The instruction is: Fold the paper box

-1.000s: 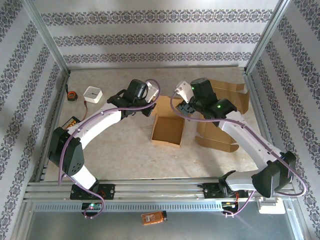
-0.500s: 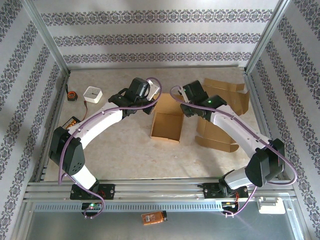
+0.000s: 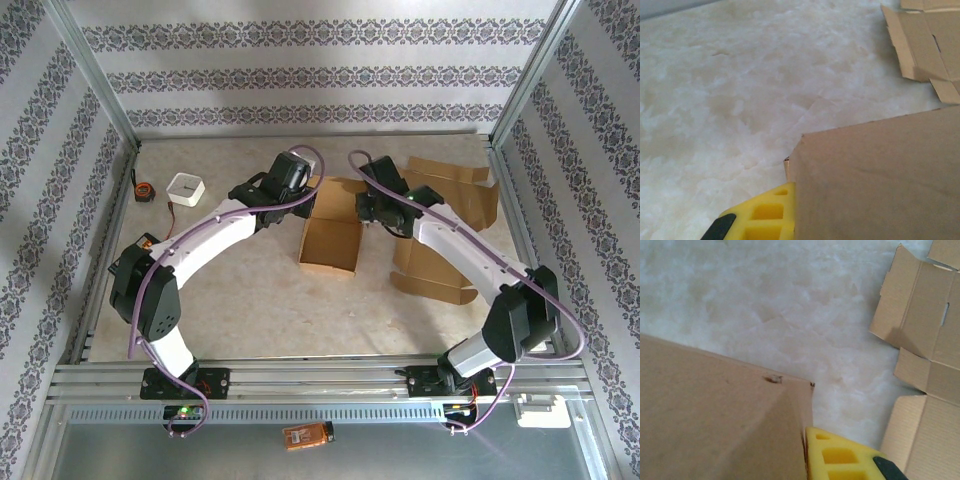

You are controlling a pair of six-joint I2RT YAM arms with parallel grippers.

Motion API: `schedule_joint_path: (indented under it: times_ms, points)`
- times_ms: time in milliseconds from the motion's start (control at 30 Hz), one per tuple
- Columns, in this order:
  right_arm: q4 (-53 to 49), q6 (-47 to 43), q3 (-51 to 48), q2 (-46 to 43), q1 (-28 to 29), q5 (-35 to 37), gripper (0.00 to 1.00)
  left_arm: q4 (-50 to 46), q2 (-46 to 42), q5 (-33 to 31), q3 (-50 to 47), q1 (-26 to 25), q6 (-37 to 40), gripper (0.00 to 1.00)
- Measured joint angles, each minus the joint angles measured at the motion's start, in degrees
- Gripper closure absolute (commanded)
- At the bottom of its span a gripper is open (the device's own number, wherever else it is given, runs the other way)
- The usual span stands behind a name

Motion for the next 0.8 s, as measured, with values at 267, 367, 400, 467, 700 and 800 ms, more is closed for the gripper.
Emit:
schedule_joint_path:
  times_ms: [267,367,400,467,700,800]
  points:
    - [3.4,11.3,8.1,9.0,-1.2,1.4,0.93,5.2,1.3,-4.9,0.0,0.0,-5.9,0.95]
    - [5.6,13.5,7.9,9.5,-1.5,1.3,0.93,7.0,1.3,-5.9,-0.3,0.0,-6.9,0.94]
    - [6.8,14.0,7.3,9.5,-1.5,1.3,0.93,7.8,1.3,-6.1,-0.8,0.0,-7.2,0.94]
    - [9.7,14.4,5.2,9.5,-1.5,1.3,0.93,9.8,1.3,-6.2,-2.3,0.0,-7.9,0.94]
    - [19.2,11.6,-3.0,9.4,-1.0,2.5,0.93,19.6,1.3,-5.9,-11.5,-0.2,-9.8,0.93]
    - [21.5,9.6,-4.4,9.2,-0.8,3.7,0.93,22.5,1.3,-5.9,-12.9,-0.3,-10.3,0.93]
